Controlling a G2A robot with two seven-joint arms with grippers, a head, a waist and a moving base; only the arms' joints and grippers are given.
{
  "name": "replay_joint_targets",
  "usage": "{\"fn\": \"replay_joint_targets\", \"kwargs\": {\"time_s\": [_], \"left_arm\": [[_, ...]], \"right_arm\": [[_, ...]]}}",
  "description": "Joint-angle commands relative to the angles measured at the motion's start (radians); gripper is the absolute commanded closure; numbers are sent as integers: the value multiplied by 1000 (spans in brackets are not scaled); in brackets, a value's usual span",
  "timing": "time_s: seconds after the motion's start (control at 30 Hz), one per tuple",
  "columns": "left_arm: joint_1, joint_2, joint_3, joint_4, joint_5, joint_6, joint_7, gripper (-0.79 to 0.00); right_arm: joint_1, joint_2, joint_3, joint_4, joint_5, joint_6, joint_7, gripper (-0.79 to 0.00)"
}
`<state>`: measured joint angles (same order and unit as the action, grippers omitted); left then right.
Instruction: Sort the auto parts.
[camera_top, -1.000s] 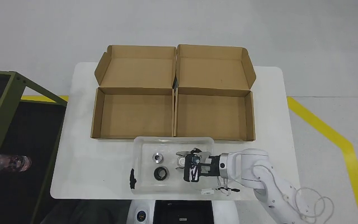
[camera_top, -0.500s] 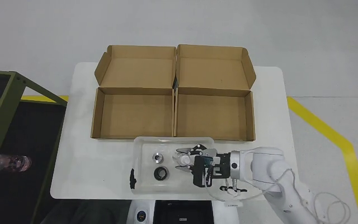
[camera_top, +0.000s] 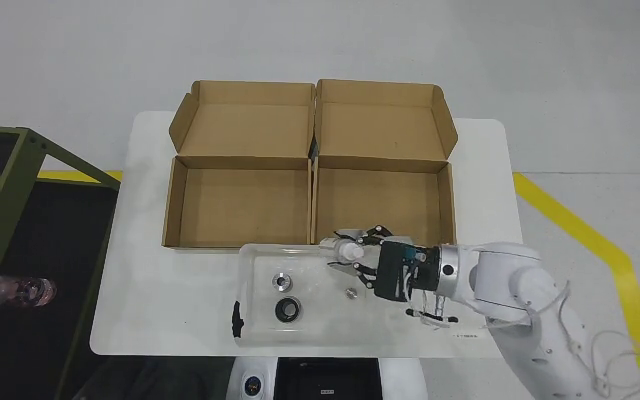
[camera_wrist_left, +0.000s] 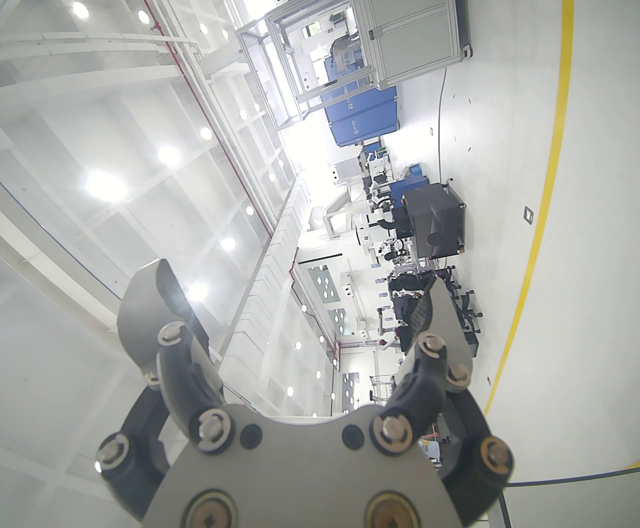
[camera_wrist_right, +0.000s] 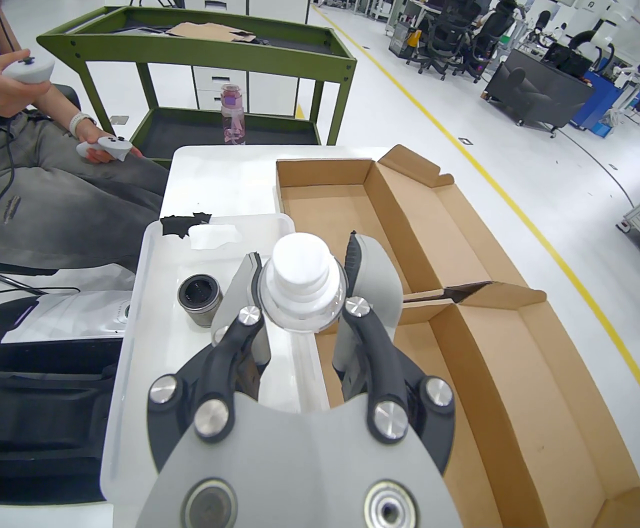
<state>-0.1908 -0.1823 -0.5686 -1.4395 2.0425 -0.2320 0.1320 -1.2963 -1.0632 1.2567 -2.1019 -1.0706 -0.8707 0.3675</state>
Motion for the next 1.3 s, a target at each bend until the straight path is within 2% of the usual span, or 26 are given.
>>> {"fn": "replay_joint_targets", "kwargs": {"time_s": [0.0,0.37,1.27], "left_arm": [[0,0,0,0,0,0,0,-785],[0,0,0,0,0,0,0,-785],[0,0,0,0,0,0,0,-785]], "right_arm": [[9,0,5,21,20,13,-2,0],[129,-14,-58,207,91,120,3,0],[387,-78,-252,538,79,353,16,0]]}}
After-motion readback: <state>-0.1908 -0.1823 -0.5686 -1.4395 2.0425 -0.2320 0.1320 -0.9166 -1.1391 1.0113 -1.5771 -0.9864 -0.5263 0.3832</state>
